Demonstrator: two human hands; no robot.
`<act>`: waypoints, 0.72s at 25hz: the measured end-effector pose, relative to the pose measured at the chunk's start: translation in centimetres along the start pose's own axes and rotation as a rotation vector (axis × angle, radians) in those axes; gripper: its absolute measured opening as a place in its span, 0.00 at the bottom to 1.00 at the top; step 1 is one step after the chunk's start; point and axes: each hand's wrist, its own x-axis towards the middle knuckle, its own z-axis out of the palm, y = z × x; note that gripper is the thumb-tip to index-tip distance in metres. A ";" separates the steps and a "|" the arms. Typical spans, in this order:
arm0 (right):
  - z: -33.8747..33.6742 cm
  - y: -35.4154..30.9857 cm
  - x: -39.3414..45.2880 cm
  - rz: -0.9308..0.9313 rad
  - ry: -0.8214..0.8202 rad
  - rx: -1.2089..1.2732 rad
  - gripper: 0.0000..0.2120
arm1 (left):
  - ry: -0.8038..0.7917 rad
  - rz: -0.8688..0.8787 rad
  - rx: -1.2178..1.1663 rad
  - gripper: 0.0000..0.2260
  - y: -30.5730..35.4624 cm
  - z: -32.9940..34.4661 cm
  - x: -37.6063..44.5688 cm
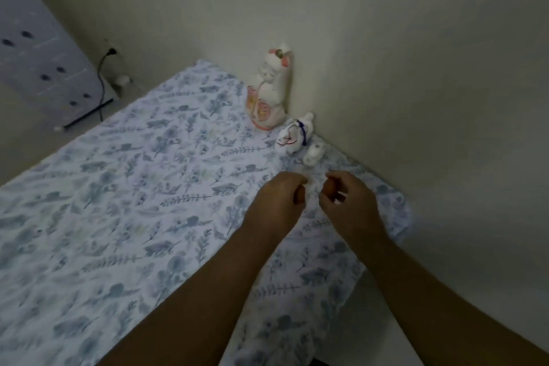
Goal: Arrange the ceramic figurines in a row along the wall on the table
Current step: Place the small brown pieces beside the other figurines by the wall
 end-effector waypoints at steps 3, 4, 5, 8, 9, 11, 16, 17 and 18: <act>-1.6 2.7 3.4 0.055 0.096 0.070 0.17 | -0.046 0.123 0.042 0.04 1.2 4.0 6.3; -2.0 3.5 4.2 0.079 0.118 0.092 0.15 | -0.055 0.158 0.053 0.05 1.4 5.0 7.8; -2.3 4.0 4.7 0.094 0.134 0.113 0.14 | -0.051 0.193 0.063 0.06 1.4 6.0 9.1; -2.2 5.5 5.8 0.076 0.186 0.154 0.11 | -0.065 0.245 0.092 0.06 0.9 7.9 12.1; -1.9 5.9 6.0 0.063 0.201 0.162 0.10 | -0.075 0.250 0.093 0.06 0.6 8.5 12.8; -1.2 6.7 6.2 0.062 0.214 0.168 0.07 | -0.069 0.250 0.095 0.06 0.1 9.3 13.4; -0.7 7.5 6.8 0.109 0.217 0.147 0.07 | -0.062 0.207 0.086 0.08 -0.3 9.9 13.3; -0.7 7.5 6.8 0.107 0.219 0.138 0.07 | -0.059 0.198 0.085 0.11 -0.3 10.0 13.3; -0.7 7.4 6.8 0.112 0.217 0.133 0.07 | -0.066 0.191 0.078 0.13 -0.1 10.0 13.2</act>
